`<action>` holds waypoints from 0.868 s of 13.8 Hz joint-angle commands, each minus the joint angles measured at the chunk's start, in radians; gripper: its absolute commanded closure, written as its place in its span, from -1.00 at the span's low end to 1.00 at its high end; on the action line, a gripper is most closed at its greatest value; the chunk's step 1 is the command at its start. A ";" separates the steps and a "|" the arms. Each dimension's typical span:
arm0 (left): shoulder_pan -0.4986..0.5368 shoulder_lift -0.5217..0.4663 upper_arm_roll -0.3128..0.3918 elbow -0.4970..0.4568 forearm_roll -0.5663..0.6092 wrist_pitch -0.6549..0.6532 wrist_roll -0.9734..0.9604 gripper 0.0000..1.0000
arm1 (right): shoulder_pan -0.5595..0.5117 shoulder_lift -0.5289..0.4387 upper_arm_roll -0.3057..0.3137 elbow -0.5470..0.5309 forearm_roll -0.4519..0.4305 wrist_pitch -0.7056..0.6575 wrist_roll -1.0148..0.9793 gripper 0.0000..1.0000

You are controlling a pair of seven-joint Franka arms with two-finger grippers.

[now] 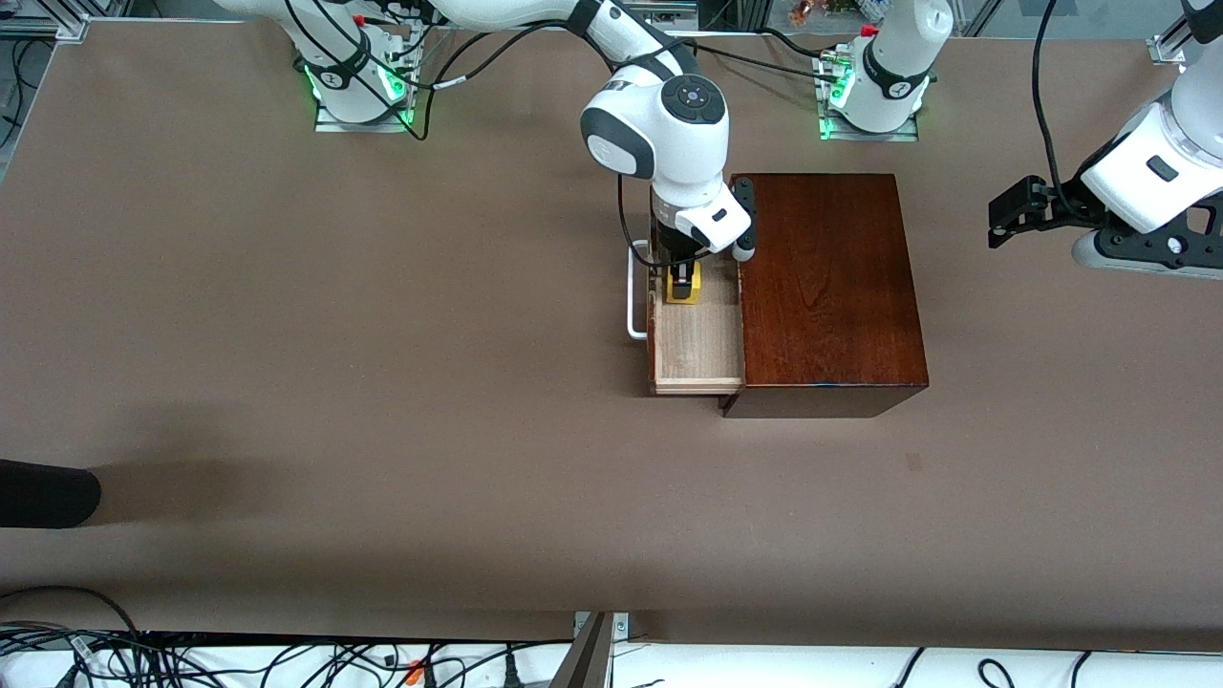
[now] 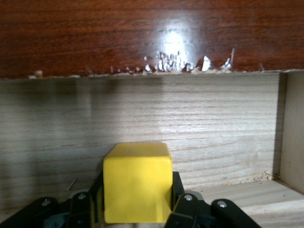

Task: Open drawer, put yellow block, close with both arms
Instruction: 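Lower the cube into the drawer and open the right gripper, then withdraw the right gripper while the left gripper moves toward the drawer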

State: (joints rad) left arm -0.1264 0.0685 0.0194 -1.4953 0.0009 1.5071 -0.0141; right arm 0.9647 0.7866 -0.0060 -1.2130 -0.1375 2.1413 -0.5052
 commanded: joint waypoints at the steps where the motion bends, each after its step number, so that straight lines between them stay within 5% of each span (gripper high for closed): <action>1: 0.001 -0.007 0.002 -0.005 0.016 0.001 0.022 -1.00 | 0.002 -0.032 -0.002 -0.079 -0.014 0.006 -0.021 0.50; 3: 0.001 -0.007 -0.003 -0.005 0.016 -0.002 0.022 -1.00 | 0.002 -0.049 -0.002 -0.080 -0.008 -0.003 -0.019 0.26; 4: 0.001 -0.007 -0.004 -0.005 0.016 -0.005 0.020 -1.00 | 0.000 -0.059 -0.003 -0.082 -0.005 -0.006 -0.016 -0.99; 12: 0.001 -0.009 0.002 -0.005 0.002 -0.007 0.023 -1.00 | -0.032 -0.188 -0.012 -0.068 0.102 -0.098 -0.009 -1.00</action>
State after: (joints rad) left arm -0.1265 0.0690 0.0180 -1.4953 0.0009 1.5070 -0.0133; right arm 0.9542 0.6818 -0.0212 -1.2475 -0.0659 2.0994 -0.5094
